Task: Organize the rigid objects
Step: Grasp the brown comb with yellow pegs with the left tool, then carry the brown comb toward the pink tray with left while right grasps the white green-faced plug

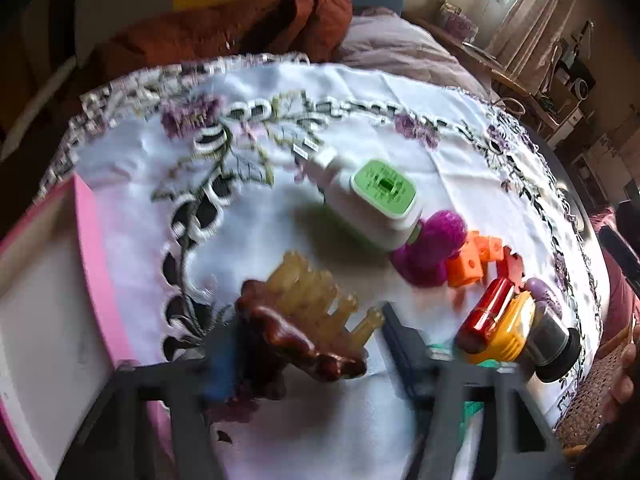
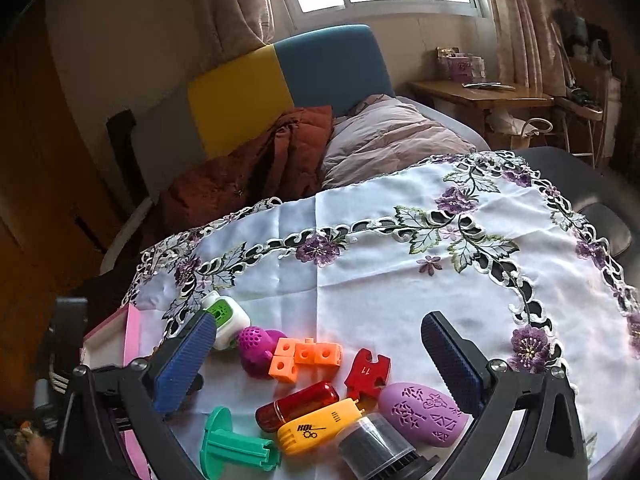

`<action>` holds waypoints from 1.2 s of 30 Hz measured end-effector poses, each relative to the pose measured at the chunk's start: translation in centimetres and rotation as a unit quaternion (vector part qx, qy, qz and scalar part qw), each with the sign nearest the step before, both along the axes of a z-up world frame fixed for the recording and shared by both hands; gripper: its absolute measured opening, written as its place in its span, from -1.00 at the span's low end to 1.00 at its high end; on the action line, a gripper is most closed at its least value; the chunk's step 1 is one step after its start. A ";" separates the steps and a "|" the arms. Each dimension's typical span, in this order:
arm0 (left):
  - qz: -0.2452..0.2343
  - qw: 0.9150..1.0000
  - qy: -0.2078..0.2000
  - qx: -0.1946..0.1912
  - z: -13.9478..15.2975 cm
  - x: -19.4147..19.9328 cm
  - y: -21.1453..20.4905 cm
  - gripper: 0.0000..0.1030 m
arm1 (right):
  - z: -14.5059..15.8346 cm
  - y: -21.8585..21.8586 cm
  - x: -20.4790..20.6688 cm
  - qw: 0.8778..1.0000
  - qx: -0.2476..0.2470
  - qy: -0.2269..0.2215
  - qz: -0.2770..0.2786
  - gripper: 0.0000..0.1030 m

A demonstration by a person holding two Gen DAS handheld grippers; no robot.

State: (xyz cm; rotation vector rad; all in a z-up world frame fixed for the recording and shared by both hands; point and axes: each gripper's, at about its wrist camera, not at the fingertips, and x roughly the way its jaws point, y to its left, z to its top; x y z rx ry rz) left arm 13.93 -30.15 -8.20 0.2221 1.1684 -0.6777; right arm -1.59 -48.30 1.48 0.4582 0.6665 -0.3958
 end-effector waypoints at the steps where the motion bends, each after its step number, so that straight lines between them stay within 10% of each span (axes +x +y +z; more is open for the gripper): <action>1: 0.001 1.000 -0.012 0.003 -0.1 -0.2 0.0 -0.03 | 0.0 0.0 0.1 1.000 0.000 0.001 0.000 1.00; 22: 0.019 0.991 -0.102 -0.088 7.1 -7.6 9.2 -0.07 | -2.3 2.2 1.9 0.996 -0.014 0.066 0.059 1.00; 36: 0.097 0.983 -0.105 -0.111 7.8 -8.2 18.6 -0.07 | -3.7 8.4 12.1 0.965 -0.081 0.148 0.198 1.00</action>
